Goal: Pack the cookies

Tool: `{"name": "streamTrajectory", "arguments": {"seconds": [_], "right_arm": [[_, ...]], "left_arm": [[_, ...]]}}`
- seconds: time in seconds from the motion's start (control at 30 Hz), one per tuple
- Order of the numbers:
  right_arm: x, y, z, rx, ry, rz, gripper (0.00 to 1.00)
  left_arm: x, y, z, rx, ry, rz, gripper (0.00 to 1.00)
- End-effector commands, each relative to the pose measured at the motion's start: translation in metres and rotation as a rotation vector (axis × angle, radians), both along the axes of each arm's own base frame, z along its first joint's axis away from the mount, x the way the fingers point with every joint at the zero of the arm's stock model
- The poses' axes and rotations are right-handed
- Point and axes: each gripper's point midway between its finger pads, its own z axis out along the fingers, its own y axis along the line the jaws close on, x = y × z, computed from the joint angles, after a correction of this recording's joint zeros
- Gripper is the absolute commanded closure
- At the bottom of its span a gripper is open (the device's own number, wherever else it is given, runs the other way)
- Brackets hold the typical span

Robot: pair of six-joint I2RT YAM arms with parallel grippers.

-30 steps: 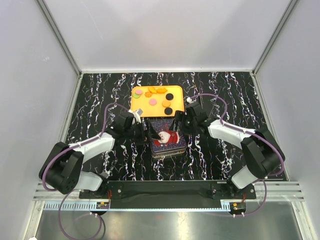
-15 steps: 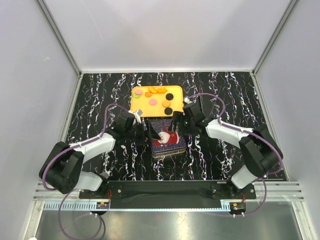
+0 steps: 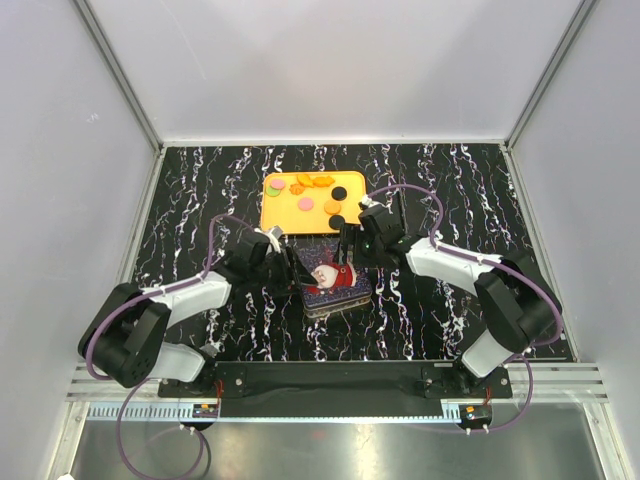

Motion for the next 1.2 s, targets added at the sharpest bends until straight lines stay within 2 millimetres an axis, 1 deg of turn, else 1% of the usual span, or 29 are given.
{"name": "streamTrajectory", "arguments": {"seconds": [0.0,0.07,0.2,0.3,0.37,0.4,0.43,0.47,0.53,0.57,0.63,0.67,0.7,0.73,0.8,0.83,0.87,0.9,1.07,1.1,1.17], "right_arm": [[-0.013,0.020,0.001,0.003,0.015,0.077,0.13],[-0.014,0.018,-0.002,-0.010,0.019,0.070,0.12],[-0.016,0.020,-0.004,-0.008,0.017,0.075,0.11],[-0.017,0.021,-0.006,-0.008,0.017,0.075,0.11],[-0.018,0.022,-0.006,-0.008,0.013,0.078,0.11],[-0.019,0.022,-0.008,-0.011,0.014,0.076,0.10],[-0.019,0.022,-0.008,-0.014,0.014,0.076,0.11],[-0.020,0.020,-0.011,-0.020,0.019,0.075,0.11],[-0.019,0.019,-0.012,-0.017,0.010,0.068,0.11],[-0.021,0.018,-0.015,-0.019,0.016,0.066,0.11],[-0.021,0.016,-0.014,-0.015,0.006,0.055,0.12],[-0.024,0.014,-0.017,-0.019,0.011,0.052,0.12],[-0.024,0.013,-0.014,-0.014,0.003,0.045,0.13],[-0.028,0.008,-0.018,-0.015,0.014,0.036,0.13],[-0.031,0.008,-0.015,0.008,0.004,0.034,0.14],[-0.035,0.008,-0.016,0.019,0.014,0.031,0.15],[-0.041,0.004,-0.021,0.019,0.022,0.032,0.15],[-0.045,0.003,-0.018,0.026,0.017,0.032,0.14],[-0.055,-0.008,-0.027,0.011,0.017,0.011,0.14],[-0.056,-0.009,-0.026,0.015,0.015,0.006,0.15],[-0.060,-0.012,-0.033,0.013,0.031,-0.003,0.15]], "left_arm": [[0.002,-0.010,0.003,-0.044,-0.043,-0.009,0.37],[0.000,-0.009,0.000,-0.044,-0.035,-0.005,0.44],[-0.002,-0.010,-0.006,-0.048,-0.022,0.000,0.55],[-0.006,-0.010,-0.013,-0.039,-0.009,-0.001,0.61],[-0.008,-0.011,-0.017,-0.031,-0.001,-0.006,0.63],[-0.009,-0.012,-0.017,-0.024,-0.007,-0.015,0.67],[-0.010,-0.013,-0.016,-0.013,-0.010,-0.026,0.68],[-0.007,-0.014,-0.013,0.000,-0.027,-0.023,0.72],[-0.009,-0.012,-0.016,0.023,-0.020,-0.035,0.85],[-0.008,-0.013,-0.017,0.032,-0.018,-0.037,0.88],[-0.010,-0.008,-0.024,0.075,-0.002,-0.049,0.94],[-0.007,-0.008,-0.025,0.093,-0.006,-0.047,0.97],[-0.010,-0.003,-0.032,0.133,0.012,-0.056,0.98],[-0.003,-0.003,-0.031,0.152,-0.002,-0.048,1.00],[-0.005,0.003,-0.038,0.201,0.017,-0.058,1.00],[-0.004,0.005,-0.039,0.218,0.017,-0.057,1.00],[0.001,0.005,-0.037,0.229,0.006,-0.051,1.00],[0.002,0.005,-0.038,0.240,0.007,-0.057,1.00],[0.010,0.008,-0.047,0.293,0.015,-0.049,1.00],[0.009,0.010,-0.050,0.311,0.018,-0.050,1.00],[0.006,0.010,-0.055,0.319,0.025,-0.057,1.00]]}}
